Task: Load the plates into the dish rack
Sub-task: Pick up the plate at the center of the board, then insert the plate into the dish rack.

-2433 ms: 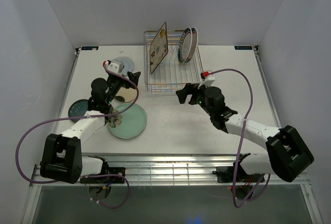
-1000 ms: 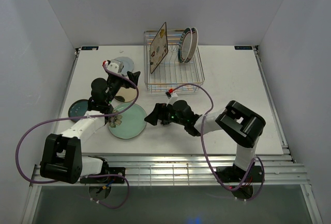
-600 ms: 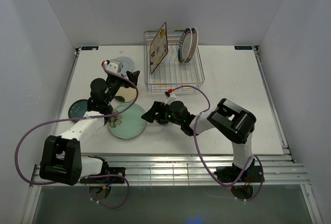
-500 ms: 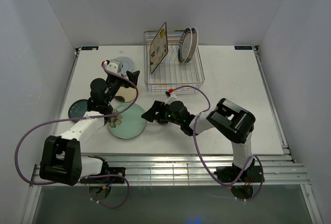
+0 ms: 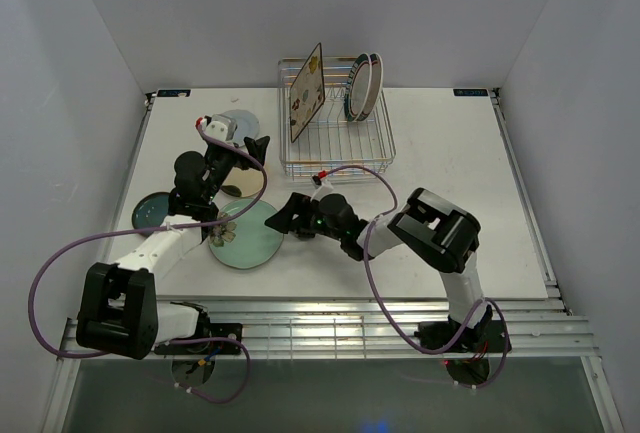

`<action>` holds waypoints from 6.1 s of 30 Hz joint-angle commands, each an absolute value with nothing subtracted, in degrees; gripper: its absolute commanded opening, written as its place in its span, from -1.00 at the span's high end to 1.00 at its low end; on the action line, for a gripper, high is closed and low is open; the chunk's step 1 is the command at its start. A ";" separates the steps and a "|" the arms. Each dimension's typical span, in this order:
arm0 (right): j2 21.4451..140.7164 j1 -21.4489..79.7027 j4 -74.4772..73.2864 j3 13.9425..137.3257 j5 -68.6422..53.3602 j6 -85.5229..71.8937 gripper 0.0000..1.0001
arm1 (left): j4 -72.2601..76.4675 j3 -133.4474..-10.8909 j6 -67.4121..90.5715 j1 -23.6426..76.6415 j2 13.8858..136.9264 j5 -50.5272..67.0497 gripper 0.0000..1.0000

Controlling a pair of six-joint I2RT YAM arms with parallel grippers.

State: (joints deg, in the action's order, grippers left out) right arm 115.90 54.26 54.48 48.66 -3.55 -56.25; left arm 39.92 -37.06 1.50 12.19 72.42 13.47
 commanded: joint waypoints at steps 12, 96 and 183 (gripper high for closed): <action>119.36 55.46 56.16 52.12 -4.83 -57.04 -0.49 | 40.78 -36.65 1.67 12.39 70.05 13.01 -0.96; 96.59 53.18 53.88 43.07 -5.36 -49.92 0.84 | 40.78 -36.47 1.49 12.48 69.52 13.36 -0.96; 77.34 33.49 17.14 76.46 36.56 -15.12 0.85 | 42.01 -35.51 0.62 12.48 68.99 12.13 -0.96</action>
State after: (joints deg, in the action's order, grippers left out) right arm 78.52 33.50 6.76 70.06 32.08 -16.80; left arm 41.19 -35.94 0.86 12.19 69.49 11.81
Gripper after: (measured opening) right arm 0.098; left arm 0.979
